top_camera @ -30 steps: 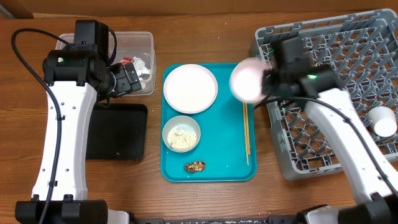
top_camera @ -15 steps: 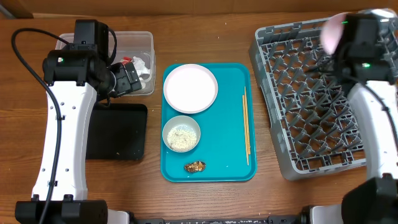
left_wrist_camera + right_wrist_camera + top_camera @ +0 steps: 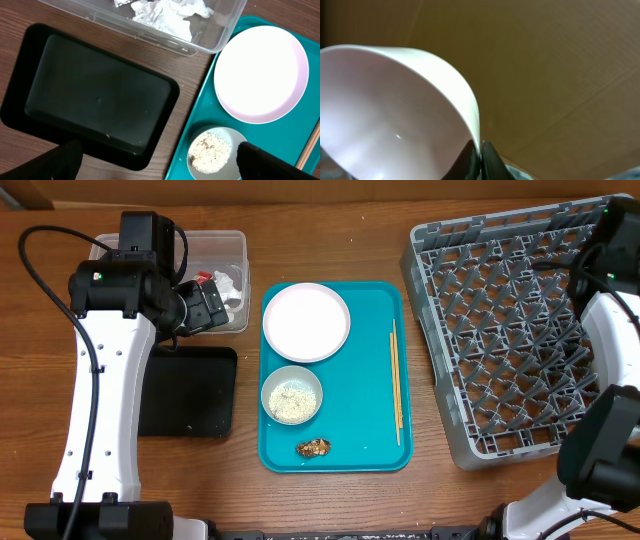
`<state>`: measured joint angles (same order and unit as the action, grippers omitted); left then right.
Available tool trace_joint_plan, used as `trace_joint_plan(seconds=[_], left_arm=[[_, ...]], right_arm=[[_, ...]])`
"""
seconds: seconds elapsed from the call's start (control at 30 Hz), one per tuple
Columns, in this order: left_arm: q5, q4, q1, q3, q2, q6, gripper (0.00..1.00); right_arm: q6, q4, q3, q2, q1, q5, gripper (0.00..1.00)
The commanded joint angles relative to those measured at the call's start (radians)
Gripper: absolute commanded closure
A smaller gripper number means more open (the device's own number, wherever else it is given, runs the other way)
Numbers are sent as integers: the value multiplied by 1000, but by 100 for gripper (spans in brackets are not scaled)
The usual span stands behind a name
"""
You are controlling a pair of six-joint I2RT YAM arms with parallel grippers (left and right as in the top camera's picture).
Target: Sort waste into correct bins and load items into the dishwasher
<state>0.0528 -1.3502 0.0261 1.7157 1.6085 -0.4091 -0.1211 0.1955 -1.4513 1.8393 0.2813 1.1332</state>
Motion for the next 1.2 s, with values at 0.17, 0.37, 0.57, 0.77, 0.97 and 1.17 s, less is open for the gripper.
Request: trace_joint_plan(seconds=[0.17, 0.37, 0.57, 0.77, 0.97, 1.17], left_arm=[[-28, 20, 9, 13, 2, 12, 0], [-27, 19, 9, 13, 2, 13, 0], [-27, 20, 10, 13, 2, 12, 0], [-27, 20, 14, 13, 2, 12, 0], [-28, 20, 14, 13, 2, 12, 0], [-28, 20, 14, 13, 2, 12, 0]], right_arm=[[113, 253, -14, 5, -138, -76, 71], [231, 392, -14, 5, -170, -81, 67], [238, 443, -14, -11, -140, -171, 66], [309, 459, -16, -82, -77, -530, 56], [366, 395, -16, -132, 48, -765, 54], [485, 328, -16, -128, 187, -954, 53]])
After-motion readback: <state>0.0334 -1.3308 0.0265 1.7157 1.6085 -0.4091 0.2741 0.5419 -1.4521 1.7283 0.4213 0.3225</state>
